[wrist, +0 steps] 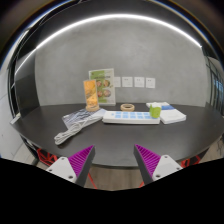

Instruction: Unplug charger

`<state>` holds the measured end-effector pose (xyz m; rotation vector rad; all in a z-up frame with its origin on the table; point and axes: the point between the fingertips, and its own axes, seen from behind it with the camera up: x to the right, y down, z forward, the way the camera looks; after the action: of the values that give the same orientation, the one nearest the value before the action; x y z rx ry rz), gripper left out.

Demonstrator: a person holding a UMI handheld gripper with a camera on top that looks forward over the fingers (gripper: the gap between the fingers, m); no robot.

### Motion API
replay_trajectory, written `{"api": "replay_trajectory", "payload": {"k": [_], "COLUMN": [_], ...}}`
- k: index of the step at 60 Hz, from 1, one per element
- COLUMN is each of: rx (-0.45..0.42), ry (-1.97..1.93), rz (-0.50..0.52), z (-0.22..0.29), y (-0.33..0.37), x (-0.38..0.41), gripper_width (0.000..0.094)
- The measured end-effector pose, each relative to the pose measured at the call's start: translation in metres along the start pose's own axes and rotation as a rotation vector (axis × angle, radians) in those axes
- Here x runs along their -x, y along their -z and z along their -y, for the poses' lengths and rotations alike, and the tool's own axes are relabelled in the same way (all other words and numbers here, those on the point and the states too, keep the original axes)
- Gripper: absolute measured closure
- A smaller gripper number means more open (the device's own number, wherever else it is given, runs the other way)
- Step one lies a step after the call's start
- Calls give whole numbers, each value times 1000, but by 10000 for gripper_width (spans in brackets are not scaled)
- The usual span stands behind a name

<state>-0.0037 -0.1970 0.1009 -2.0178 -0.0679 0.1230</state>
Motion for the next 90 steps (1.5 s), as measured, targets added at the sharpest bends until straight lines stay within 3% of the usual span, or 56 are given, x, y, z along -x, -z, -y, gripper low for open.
{"api": "replay_trajectory", "payload": {"k": [13,24,37,49,53,54,57,66,76,84,90], "rx": [14,-3,-37,-97,-115,-118,-112,-153,-132,-67,-69], "ry": [-22,13,10,-34,-29,-24,13,39,10,-44,-15], "rz": [-132,-202,-126,-17,4,7,-36,-112,-108,-111,-144], "z": [6,18,59,101,107,107,102,104,103,101,101], "y": [-23,-90,-201,-275,-289,-292,-300,-296,-297,-297,-297], "x": [-74,-158,-222,-236,-232,-231,-240,-241,-242,-246,-247], "gripper_width": [133,133,131,137,183,147,431,539,630,631,632]}}
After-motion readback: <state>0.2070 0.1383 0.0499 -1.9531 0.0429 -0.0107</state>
